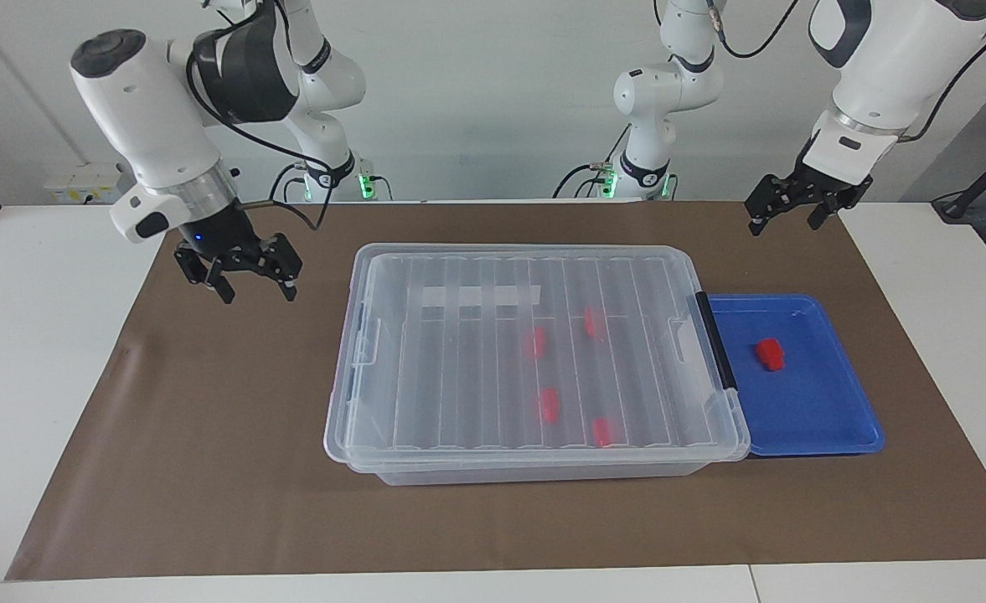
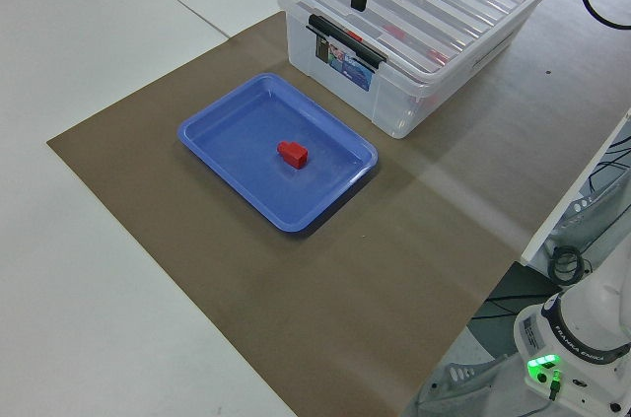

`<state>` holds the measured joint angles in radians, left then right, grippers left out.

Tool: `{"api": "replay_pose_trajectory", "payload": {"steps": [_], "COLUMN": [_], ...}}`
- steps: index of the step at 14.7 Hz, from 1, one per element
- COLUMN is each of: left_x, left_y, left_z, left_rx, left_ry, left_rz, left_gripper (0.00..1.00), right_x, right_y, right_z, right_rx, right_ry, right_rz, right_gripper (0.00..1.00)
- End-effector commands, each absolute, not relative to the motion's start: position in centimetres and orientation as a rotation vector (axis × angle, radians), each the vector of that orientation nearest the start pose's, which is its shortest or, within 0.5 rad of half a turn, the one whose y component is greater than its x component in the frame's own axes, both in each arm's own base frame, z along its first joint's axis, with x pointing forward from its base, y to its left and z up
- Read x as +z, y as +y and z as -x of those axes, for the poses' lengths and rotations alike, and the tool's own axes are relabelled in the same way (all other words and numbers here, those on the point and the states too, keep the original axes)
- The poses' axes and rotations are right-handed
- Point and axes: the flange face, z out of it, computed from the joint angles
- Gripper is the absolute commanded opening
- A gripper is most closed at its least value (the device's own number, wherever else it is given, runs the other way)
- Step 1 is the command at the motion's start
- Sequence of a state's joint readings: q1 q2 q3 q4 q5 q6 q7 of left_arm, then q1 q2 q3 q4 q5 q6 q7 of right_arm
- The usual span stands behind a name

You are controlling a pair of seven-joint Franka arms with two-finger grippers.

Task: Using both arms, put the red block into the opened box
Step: 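Reach the right gripper to the edge of the clear lid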

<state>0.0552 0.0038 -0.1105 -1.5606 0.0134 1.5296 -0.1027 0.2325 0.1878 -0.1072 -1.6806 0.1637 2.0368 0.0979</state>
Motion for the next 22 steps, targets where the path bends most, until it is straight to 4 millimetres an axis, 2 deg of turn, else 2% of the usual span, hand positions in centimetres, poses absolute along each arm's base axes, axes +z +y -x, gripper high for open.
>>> {"api": "replay_pose_trajectory", "payload": {"steps": [1,6,9,16,18,19,22], "left_x": [62.5,62.5,62.7,62.6,62.4,62.0,59.1], "left_y": [-2.9,-3.4,-3.5,-3.8,-2.9,-2.0,-2.2], "left_z": [-54.4,-54.4,-54.3,-54.2,-54.3,-54.5,-54.5], "left_rx": [0.028,0.025,0.020,0.022,-0.024,-0.066,-0.146], "left_ry": [-0.072,-0.062,-0.060,-0.041,-0.078,-0.087,-0.078], "left_rz": [3.111,3.112,3.113,3.122,3.119,3.119,3.118], "left_gripper": [1.00,1.00,1.00,1.00,1.00,1.00,1.00], "right_x": [47.8,44.6,44.5,44.7,44.7,44.9,45.0], "right_y": [10.5,11.2,10.7,8.2,7.2,6.7,5.8], "right_z": [-63.4,-62.0,-62.0,-62.4,-62.5,-62.5,-62.5], "right_rx": [-0.245,-0.160,-0.181,-0.178,-0.175,-0.165,-0.148], "right_ry": [0.023,-0.018,-0.103,-0.109,-0.109,-0.101,-0.094], "right_rz": [2.964,3.006,3.110,3.187,3.211,3.216,3.223], "right_gripper": [1.00,1.00,1.00,1.00,1.00,1.00,1.00]}}
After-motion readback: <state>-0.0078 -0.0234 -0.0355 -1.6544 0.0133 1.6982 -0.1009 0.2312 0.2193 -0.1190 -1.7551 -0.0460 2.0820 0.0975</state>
